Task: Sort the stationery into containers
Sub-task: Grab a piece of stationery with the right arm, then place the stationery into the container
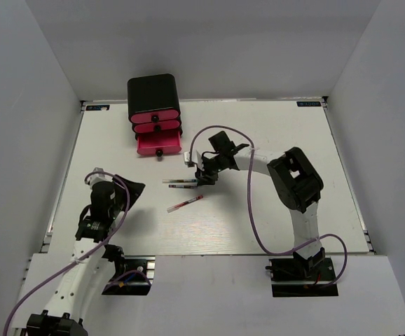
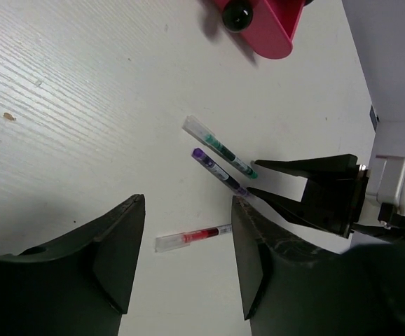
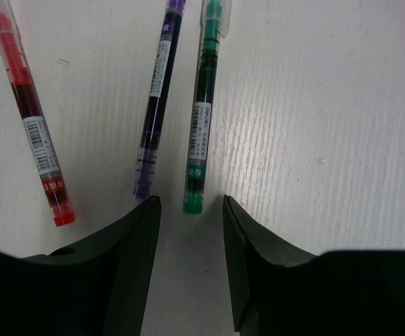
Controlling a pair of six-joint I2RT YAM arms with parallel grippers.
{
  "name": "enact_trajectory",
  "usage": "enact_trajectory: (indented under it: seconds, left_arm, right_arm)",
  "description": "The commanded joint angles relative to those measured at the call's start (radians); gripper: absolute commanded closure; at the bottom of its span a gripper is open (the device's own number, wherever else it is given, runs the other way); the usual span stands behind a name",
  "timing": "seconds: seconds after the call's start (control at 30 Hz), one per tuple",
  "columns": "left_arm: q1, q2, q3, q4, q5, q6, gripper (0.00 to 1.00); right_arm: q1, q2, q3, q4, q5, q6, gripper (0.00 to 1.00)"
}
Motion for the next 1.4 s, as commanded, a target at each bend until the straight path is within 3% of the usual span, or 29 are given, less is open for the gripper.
enact_trajectory:
  seconds: [0.0, 0.13, 0.3, 0.37, 0.53, 0.7, 1.13, 1.37]
  left_arm:
    - [-0.003, -0.043, -0.003, -0.026, 0.021, 0.035, 0.37]
    - [-0.003, -0.096, -0.012, 0.026, 0.089, 0.105, 0.36]
    - [-0.003, -0.083, -0.023, 0.147, 0.277, 0.21, 0.31]
    - [-0.003, -0.017, -0.032, 0.21, 0.386, 0.24, 0.3]
    - [-0.012, 0.156, -0.009, 0.273, 0.57, 0.326, 0.3]
    - [-0.012, 0.215, 0.028, 0.257, 0.601, 0.392, 0.3]
    - [-0.012, 0.206, 0.074, 0.166, 0.581, 0.372, 0.3]
    - [-0.012, 0.238, 0.125, 0.095, 0.572, 0.395, 0.3]
  right_arm:
    - [0.027, 0.022, 0.016, 0.029, 0.029, 0.023, 0.53]
    - [0.054, 0.055, 0.063, 0.021, 0.045, 0.029, 0.6]
    - [0.065, 0.072, 0.112, -0.025, 0.043, 0.031, 0.92]
    - [0.059, 0.067, 0.131, -0.038, 0.031, 0.029, 0.99]
    - [0.048, 0.007, 0.198, -0.083, -0.001, 0.038, 1.0]
    - [0.039, -0.043, 0.304, 0.047, 0.038, 0.098, 1.0]
    - [0.045, 0.256, 0.687, 0.141, 0.161, -0.003, 1.0]
    - [0.04, 0.331, 0.706, 0.233, 0.166, -0.009, 1.0]
